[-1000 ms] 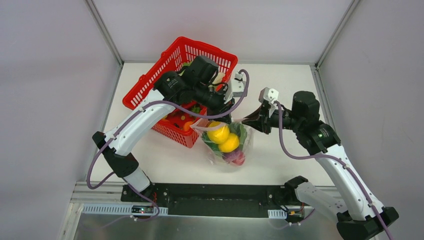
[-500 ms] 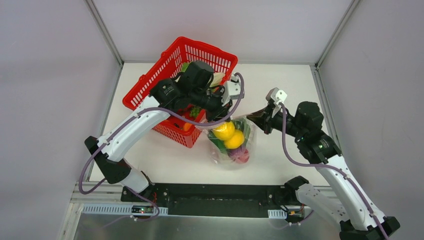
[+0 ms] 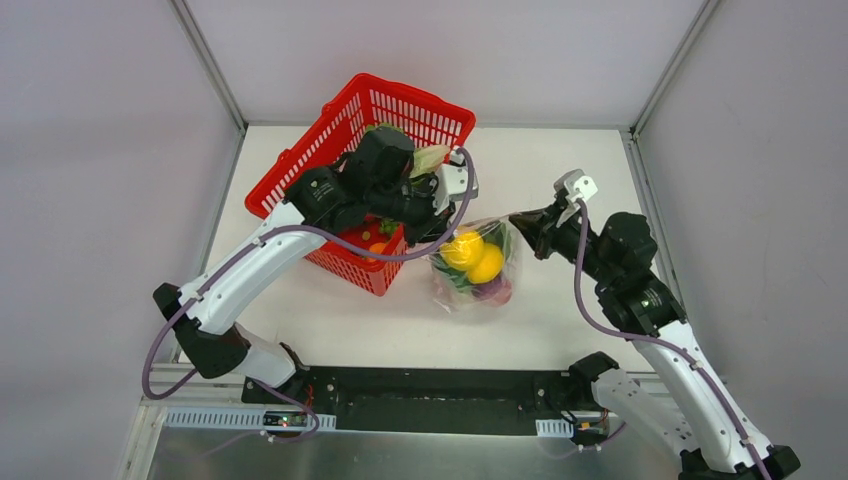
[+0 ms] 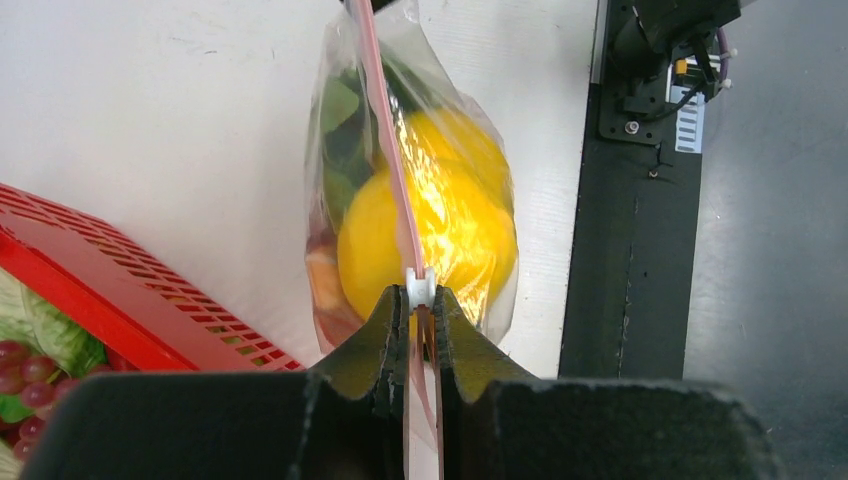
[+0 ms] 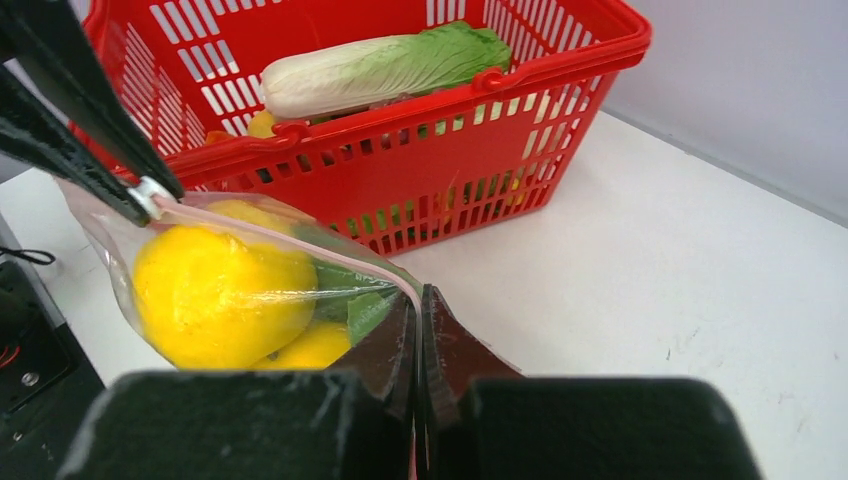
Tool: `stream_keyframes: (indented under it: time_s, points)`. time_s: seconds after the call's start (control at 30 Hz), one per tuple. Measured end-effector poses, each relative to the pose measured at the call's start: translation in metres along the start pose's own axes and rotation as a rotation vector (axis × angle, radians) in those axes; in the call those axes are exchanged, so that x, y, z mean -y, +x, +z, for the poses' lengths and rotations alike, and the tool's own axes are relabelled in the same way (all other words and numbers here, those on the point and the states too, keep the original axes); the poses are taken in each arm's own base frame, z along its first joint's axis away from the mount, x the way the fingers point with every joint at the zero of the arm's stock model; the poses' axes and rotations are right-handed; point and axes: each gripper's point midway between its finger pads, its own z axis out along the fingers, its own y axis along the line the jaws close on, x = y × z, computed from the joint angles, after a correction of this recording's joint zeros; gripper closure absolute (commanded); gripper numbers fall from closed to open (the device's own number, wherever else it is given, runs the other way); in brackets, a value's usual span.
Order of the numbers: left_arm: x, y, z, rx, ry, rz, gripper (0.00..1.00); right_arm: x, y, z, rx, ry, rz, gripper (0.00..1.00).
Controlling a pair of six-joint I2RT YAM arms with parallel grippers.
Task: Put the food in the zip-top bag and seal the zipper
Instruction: Zip the zipper food storage bag at the center of the board.
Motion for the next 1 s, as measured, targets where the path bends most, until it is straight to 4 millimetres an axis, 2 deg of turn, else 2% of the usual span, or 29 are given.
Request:
stream_keyframes:
  time_s: [0.47,0.67,0.8,0.83,0.93,1.0]
  points:
    - [0.003,0.021,-0.025,-0.018,-0.061,-0.048,1.00,0.028,0.000,-0.006,0.014,0.148,0.028,1.00]
    - [0.007,0.032,-0.026,-0.037,-0.063,-0.073,0.99,0.037,-0.001,-0.010,0.023,0.196,0.039,1.00]
    - [0.005,0.036,-0.023,-0.030,-0.073,-0.083,0.51,0.036,-0.001,-0.012,0.029,0.195,0.043,1.00]
    - [0.007,0.038,-0.023,-0.032,-0.073,-0.100,0.43,0.038,-0.001,-0.012,0.028,0.203,0.045,1.00]
    - [0.009,0.042,-0.025,-0.019,-0.083,-0.137,0.25,0.044,0.003,-0.012,0.019,0.225,0.049,1.00]
    - [0.008,0.040,-0.023,0.012,-0.096,-0.157,0.18,0.046,0.002,-0.011,0.025,0.231,0.047,1.00]
